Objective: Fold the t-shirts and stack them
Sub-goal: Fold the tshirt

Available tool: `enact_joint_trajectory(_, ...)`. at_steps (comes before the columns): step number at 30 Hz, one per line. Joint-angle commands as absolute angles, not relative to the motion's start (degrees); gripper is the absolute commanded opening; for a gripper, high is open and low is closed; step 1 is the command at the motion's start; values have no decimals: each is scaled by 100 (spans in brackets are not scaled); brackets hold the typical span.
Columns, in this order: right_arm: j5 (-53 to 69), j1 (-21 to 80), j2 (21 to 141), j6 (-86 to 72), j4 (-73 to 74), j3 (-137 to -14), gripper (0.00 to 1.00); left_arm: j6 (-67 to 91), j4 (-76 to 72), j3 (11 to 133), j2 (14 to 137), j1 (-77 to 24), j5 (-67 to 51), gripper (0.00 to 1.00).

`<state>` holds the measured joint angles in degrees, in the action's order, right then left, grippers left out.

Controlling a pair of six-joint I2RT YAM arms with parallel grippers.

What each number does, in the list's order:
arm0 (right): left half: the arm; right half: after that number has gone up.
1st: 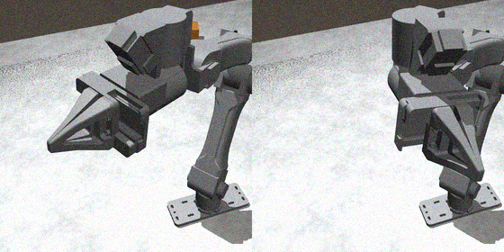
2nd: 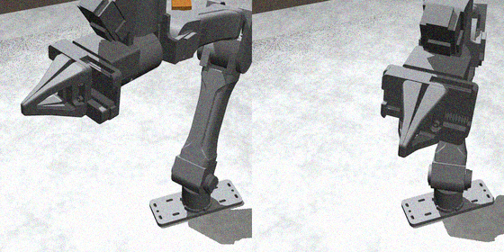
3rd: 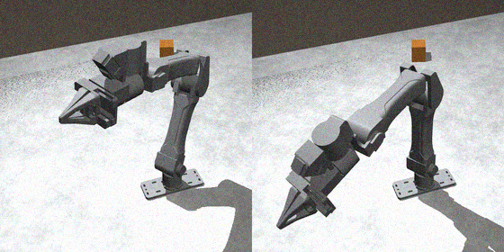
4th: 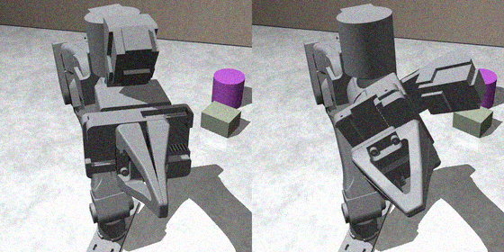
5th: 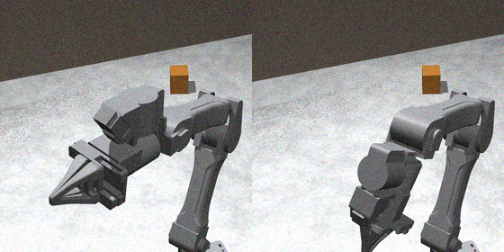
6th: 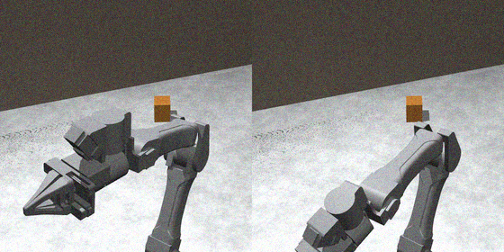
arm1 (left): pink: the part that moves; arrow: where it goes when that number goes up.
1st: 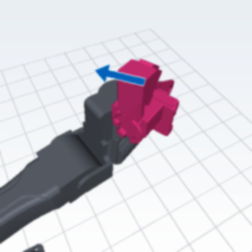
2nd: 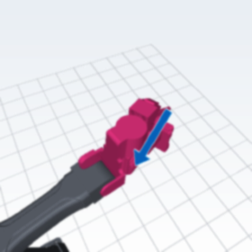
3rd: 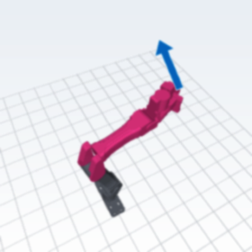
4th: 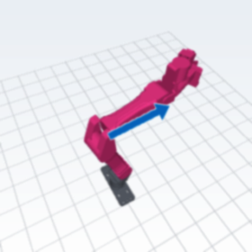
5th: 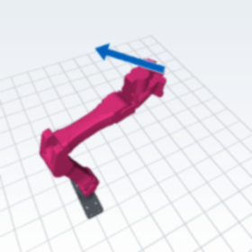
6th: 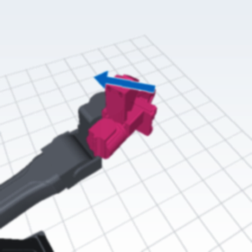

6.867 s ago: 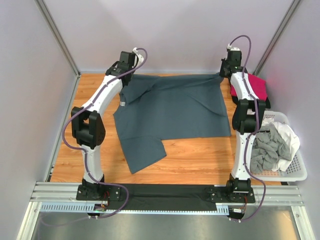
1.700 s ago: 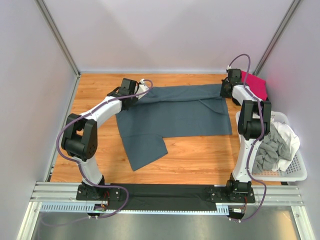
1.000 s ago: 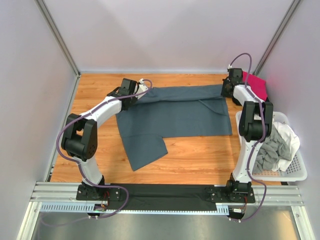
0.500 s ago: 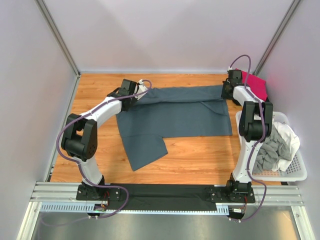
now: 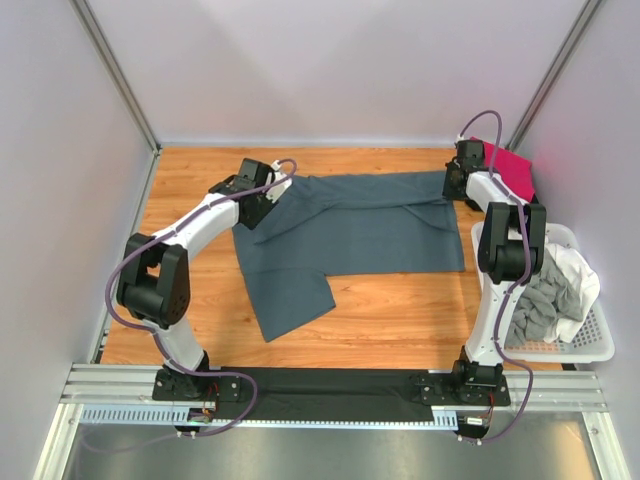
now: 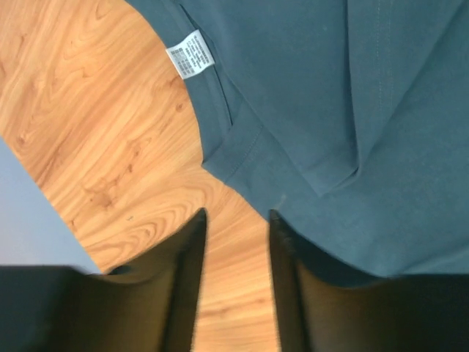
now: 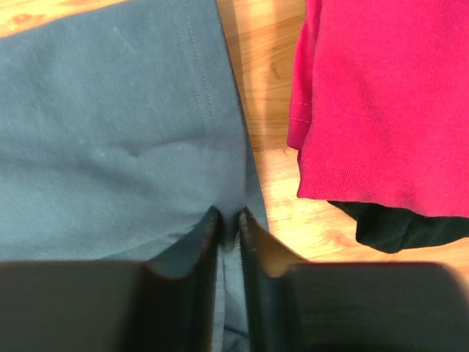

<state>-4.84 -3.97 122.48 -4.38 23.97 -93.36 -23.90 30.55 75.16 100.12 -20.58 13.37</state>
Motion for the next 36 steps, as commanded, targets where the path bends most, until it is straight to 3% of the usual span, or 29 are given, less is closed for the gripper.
enact_joint_trajectory(1, -440, -448, 12076, -361, 2443, -9527, 27, -1899, 3349, 7805, 9616, -2092, 1300, 50)
enact_joint_trajectory(3, -300, -448, 12006, -352, 2513, -9588, 48, -1733, 3069, 7778, 9458, -2092, 1528, 62)
enact_joint_trajectory(5, -185, -448, 11936, -360, 2618, -9668, 66, -1478, 2980, 7953, 9474, -2048, 1775, 67)
enact_joint_trajectory(9, -79, -448, 11629, -448, 2698, -9922, 89, -135, 3593, 9329, 10192, -1881, 1468, 68)
enact_joint_trajectory(17, 571, -387, 11487, -1326, 2778, -10328, 91, 2072, 4728, 10933, 11512, -1644, 1345, 70)
enact_joint_trajectory(23, 747, -89, 11741, -1652, 2663, -10388, 88, 2864, 3993, 10117, 11277, -1608, 1099, 70)
enact_joint_trajectory(30, 817, -26, 12331, -1951, 2909, -10906, 78, 3470, 3595, 9730, 11522, -1547, 1037, 68)
enact_joint_trajectory(36, 791, -26, 12305, -1925, 3041, -10951, 77, 4112, 3682, 8957, 11154, -1547, 1151, 67)
